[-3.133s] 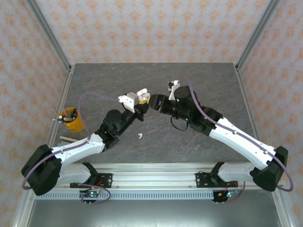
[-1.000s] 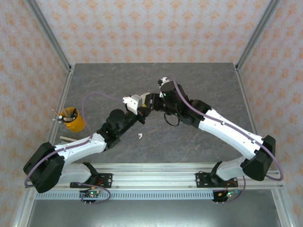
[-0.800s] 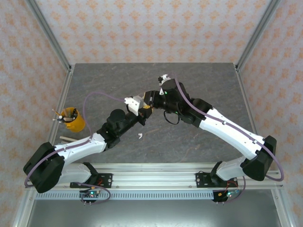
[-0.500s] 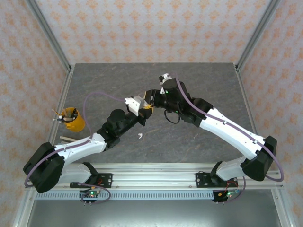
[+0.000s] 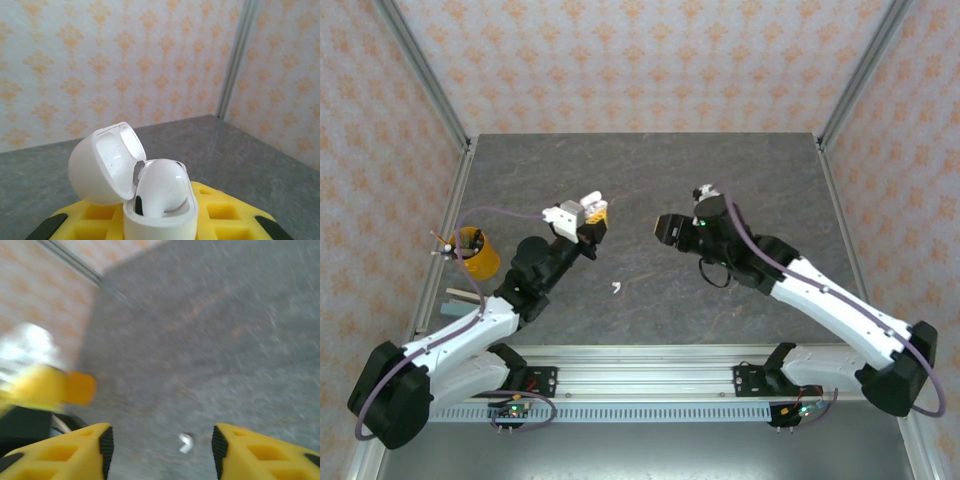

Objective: Insert the wireless bluetooth earbuds into the charging case

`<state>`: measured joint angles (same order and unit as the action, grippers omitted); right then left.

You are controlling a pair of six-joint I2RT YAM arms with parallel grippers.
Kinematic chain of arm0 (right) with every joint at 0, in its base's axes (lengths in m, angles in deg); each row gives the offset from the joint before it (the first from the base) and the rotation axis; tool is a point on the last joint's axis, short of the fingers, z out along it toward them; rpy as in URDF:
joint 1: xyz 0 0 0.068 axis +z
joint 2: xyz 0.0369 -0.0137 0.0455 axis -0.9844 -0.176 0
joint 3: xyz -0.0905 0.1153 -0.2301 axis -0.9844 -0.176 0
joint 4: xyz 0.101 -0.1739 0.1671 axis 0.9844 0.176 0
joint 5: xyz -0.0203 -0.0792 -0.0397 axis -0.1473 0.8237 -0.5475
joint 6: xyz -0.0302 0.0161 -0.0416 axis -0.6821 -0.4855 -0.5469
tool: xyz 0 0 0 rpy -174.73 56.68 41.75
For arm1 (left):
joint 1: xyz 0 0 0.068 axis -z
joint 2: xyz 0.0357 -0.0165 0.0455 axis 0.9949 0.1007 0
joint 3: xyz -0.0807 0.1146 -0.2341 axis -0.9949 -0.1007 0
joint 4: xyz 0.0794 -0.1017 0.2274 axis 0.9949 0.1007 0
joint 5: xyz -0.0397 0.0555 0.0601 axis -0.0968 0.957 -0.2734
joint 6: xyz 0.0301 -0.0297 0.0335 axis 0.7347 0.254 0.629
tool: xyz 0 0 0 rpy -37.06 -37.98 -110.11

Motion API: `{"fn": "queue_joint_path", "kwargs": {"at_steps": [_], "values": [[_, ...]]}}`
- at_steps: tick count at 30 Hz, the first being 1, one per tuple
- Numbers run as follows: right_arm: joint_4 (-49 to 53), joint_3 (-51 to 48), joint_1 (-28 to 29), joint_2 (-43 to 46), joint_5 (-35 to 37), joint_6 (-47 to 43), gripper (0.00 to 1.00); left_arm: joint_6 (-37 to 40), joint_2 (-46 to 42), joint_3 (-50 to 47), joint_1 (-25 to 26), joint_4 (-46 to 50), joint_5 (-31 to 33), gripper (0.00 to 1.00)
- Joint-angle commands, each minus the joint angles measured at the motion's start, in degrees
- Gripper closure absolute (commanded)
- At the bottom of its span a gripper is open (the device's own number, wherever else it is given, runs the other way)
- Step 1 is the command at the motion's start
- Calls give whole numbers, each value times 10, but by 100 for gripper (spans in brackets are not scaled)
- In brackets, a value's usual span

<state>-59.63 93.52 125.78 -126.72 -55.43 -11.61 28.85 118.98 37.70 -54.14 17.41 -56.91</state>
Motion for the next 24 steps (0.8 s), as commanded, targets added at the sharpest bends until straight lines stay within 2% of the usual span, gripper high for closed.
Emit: {"fn": "queue_joint_path", "kwargs": {"at_steps": [1,5,14,24], "values": [[24,-23,10,-63,-21,13,38,11,-26,-11,-26,5,-13,100],[50,18,47,-167,-16,21,35,3,-37,-8,-49,2,-21,100],[153,174,105,-380,30,82,35,-21,-41,4,-100,-9,-17,100],[228,306,133,-518,55,127,36,-39,-53,3,-139,-16,-16,100]]}}
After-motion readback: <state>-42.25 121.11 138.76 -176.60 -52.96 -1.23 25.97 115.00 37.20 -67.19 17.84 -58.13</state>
